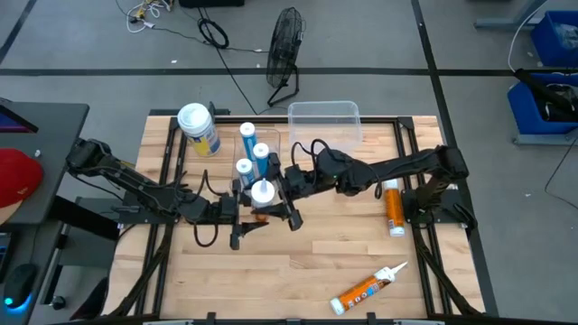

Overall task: Pick & place silicon tubes, Sealant and Lysol wipes
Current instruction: Put the middle left orange sealant into the right transparent bin

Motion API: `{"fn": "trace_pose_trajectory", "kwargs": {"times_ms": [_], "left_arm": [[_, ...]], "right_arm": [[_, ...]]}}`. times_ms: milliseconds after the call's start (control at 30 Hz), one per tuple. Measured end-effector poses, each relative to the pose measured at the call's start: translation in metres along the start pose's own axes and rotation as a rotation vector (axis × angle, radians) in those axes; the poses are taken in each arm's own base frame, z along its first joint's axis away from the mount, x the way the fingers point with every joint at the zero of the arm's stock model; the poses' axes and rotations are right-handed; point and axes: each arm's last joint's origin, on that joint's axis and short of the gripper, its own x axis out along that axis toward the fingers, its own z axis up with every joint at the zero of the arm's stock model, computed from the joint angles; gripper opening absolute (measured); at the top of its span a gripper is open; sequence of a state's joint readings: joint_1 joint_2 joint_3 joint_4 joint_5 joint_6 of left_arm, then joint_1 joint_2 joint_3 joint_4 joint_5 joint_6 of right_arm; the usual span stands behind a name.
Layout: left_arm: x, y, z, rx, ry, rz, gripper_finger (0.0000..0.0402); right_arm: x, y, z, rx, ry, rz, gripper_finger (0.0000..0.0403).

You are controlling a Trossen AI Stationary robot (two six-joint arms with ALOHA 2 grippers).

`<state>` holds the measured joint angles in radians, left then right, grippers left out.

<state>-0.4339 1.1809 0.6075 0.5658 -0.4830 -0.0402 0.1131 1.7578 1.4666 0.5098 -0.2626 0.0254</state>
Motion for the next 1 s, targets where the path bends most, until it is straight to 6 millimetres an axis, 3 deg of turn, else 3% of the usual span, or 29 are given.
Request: {"fn": "trace_pose_trajectory", "kwargs": {"times_ms": [433,733,1000], "left_arm": [[0.000,0.000,-0.001,0.005,0.011,0.004,0.0228],[0.002,0.006,-0.002,0.001,0.018,0.030,0.0228],[0.002,0.005,-0.003,0.010,0.036,0.024,0.0228]], "right_arm": [[-0.007,-0.004,0.017,-0.003,-0.005,-0.008,0.0287],[-0.003,-0.002,0.029,-0.013,0.049,-0.025,0.0203],[-0.003,-0.002,0.026,-0.014,0.083,-0.037,0.0203]]}}
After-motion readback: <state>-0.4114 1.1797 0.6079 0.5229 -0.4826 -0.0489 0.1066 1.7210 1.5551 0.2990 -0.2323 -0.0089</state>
